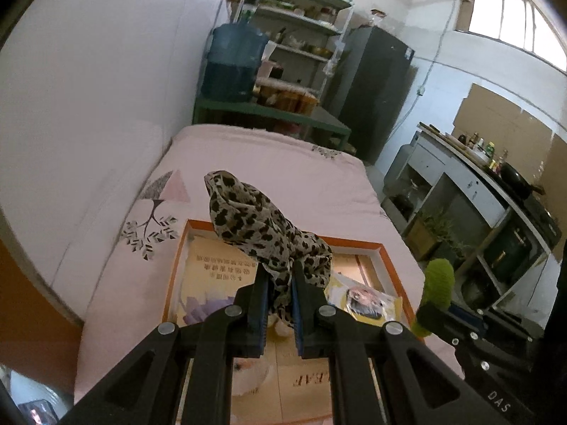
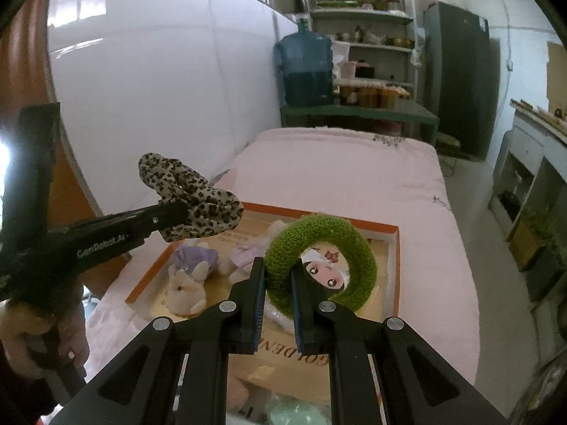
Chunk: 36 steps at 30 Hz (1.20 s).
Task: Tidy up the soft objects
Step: 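Carry the scrunchie with left tool while right tool carries the green ring over the tray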
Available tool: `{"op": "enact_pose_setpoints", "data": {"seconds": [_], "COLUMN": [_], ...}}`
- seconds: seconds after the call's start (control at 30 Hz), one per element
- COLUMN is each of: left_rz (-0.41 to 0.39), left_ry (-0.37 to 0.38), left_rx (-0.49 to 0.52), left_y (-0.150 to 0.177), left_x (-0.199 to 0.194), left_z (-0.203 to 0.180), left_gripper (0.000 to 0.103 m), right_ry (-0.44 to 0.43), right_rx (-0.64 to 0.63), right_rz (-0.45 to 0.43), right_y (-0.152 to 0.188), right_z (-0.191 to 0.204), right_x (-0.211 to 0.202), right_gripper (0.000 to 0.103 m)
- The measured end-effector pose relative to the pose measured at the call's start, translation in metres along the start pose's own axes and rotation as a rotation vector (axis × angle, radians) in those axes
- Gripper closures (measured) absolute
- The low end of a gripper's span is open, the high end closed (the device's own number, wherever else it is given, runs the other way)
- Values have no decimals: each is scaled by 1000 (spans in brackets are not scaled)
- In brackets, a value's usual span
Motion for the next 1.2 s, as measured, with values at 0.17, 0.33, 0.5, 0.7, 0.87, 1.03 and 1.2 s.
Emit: {"op": "enact_pose_setpoints", "data": {"seconds": [0.17, 0.33, 0.5, 0.7, 0.87, 1.03, 1.2], "left_rz": [38, 79, 122, 152, 170, 188, 207], "left_ry": [-14, -28, -39, -42, -45, -52, -53], "left_rx": [-14, -38, -56, -70, -77, -82, -88], "left_y": [-7, -11, -11, -8, -4, 2, 7], "left_x": [21, 41, 60, 73, 80, 87, 95], "left_z": [7, 12, 16, 19, 22, 26, 28], "left_gripper": [92, 92, 92, 92, 92, 92, 92], "right_ry": [-10, -25, -16, -36, -43, -50, -48], "right_rx": [22, 47, 42, 42, 33, 34, 22], "right_rz": [33, 71, 108, 142, 162, 188, 212], "right_y": [-9, -16, -17, -16, -15, -13, -11], "right_z": [-12, -23, -28, -28, -24, -24, -22], "right_x": [16, 33, 48, 60, 68, 78, 89], "right_gripper": [90, 90, 90, 90, 90, 89, 89]}}
Point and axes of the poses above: each gripper's, at about its wrist camera, not at the fingertips, and x roughly the way its jaws point, z to its left, y to its underside, the point moved 1 cm from there along x, roughly the way its jaws point, and after that the axes turned 7 degrees about -y, right-handed, at the moved point
